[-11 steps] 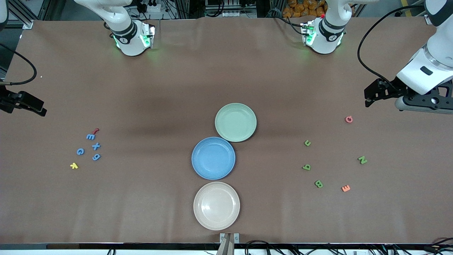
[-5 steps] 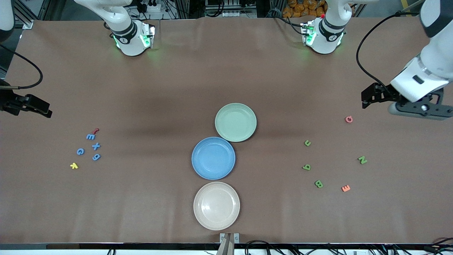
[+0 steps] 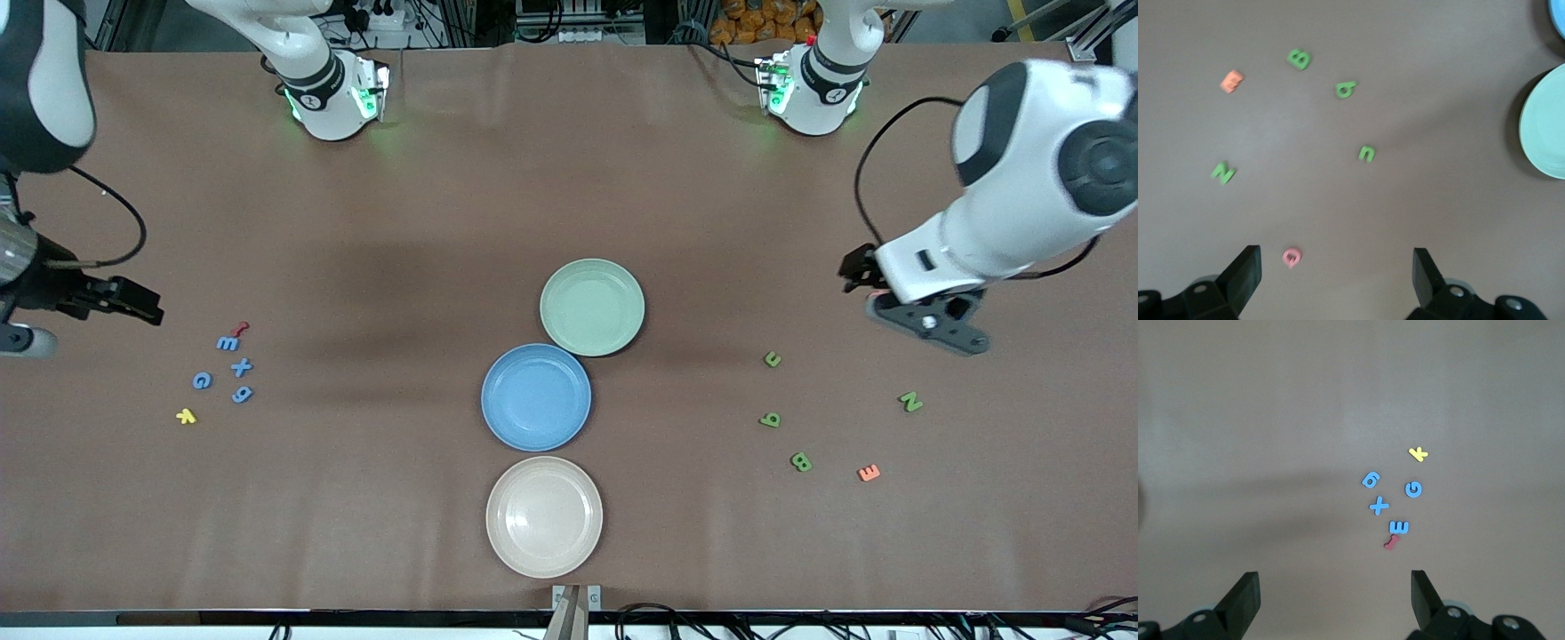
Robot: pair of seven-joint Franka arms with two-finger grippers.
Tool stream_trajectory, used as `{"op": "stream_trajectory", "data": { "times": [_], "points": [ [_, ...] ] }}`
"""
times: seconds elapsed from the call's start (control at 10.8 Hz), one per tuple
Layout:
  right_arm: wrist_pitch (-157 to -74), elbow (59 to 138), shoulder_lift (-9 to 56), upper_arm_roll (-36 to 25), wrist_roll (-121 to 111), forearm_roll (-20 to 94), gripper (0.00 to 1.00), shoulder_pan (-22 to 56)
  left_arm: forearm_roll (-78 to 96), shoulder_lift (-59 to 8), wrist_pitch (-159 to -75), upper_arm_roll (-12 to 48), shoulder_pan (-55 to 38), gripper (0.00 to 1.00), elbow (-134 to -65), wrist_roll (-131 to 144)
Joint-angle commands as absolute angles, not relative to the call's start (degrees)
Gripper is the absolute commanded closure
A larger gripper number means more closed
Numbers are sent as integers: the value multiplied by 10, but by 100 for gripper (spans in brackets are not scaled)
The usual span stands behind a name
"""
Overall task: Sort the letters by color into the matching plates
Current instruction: 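Reach the left gripper to green letters while the right gripper reaches blue letters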
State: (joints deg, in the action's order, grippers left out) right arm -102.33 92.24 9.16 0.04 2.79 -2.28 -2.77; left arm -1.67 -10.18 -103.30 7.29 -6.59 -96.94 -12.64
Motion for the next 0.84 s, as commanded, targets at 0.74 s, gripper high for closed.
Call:
{"op": "stream_trajectory", "data": {
  "times": [0.74],
  "points": [
    [-1307,1116,198,-4,9,47,0,-67,-125,-269,-1337,115,-88,0,-1100,-236]
  ]
}}
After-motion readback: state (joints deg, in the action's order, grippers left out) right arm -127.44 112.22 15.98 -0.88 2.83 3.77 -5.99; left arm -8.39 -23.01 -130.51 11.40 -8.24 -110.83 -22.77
